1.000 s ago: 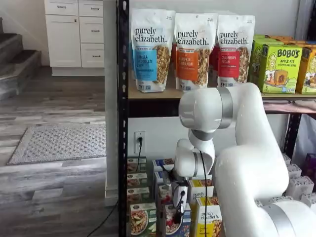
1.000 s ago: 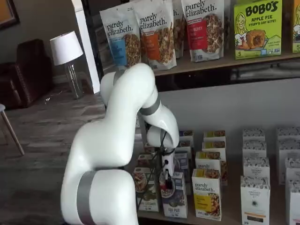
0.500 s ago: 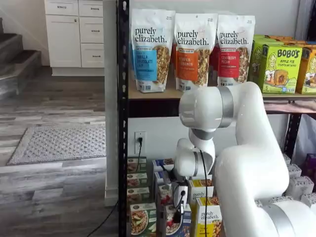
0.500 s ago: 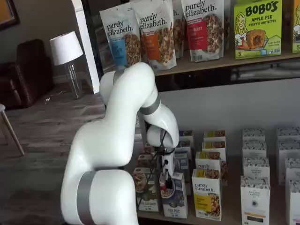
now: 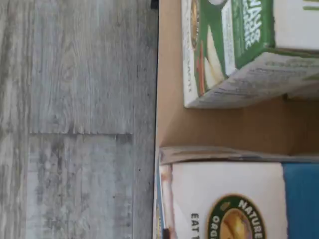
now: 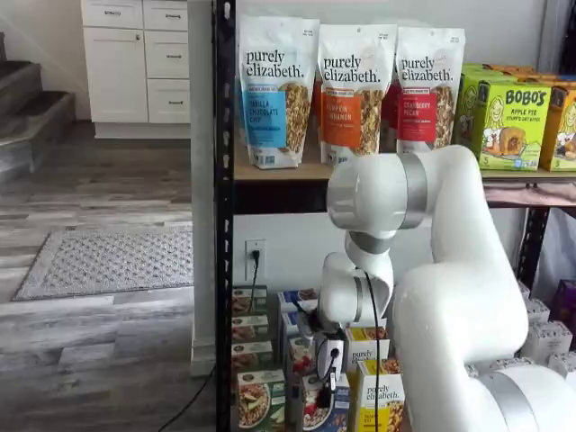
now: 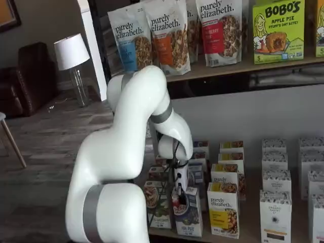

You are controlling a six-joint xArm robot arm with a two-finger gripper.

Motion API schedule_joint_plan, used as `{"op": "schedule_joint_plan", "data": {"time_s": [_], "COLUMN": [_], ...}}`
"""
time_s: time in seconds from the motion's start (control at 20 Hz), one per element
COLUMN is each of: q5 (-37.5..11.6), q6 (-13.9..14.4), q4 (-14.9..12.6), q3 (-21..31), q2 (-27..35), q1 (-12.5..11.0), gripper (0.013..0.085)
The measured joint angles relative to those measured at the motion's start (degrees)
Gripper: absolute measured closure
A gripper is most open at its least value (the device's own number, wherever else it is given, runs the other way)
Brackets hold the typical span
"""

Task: Pick up the blue and white box that is on the bottom shelf, the second box from the left

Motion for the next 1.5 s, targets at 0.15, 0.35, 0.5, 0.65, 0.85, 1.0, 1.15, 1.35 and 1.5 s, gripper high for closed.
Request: {"op": "schedule_joint_plan", "data": {"time_s": [0.15,0.35,0.5,0.65,0.85,1.0,1.15,1.35,1.5], "q5": [-0.2,-1.1,-2.5,-2.8,-5.5,-7.4,-8.3,-8.2,-9.3], "q6": [-1.0,-1.5,-2.4,-4.1,-4.4,-4.4,-5.8,-5.2,-2.1], "q4": [1.2,1.6,2.7,4.8,5.7,6.0,7.9,7.9,5.1], "q3": [1.8,5.4,9.1,12.6,18.2,22.5,26.5,31.8,36.1], "q2": [-1.3,-3.7,-6.0,-8.6,-12.1,-14.8,-17.7,-22.2,-25.8], "q1": [0.0,0.1,0.3,0.6,1.4,1.8,2.4,3.0,3.5], "gripper": [0.049,0.049,0.049,0.049,0.049,0.049,0.049,0.049,0.049]}}
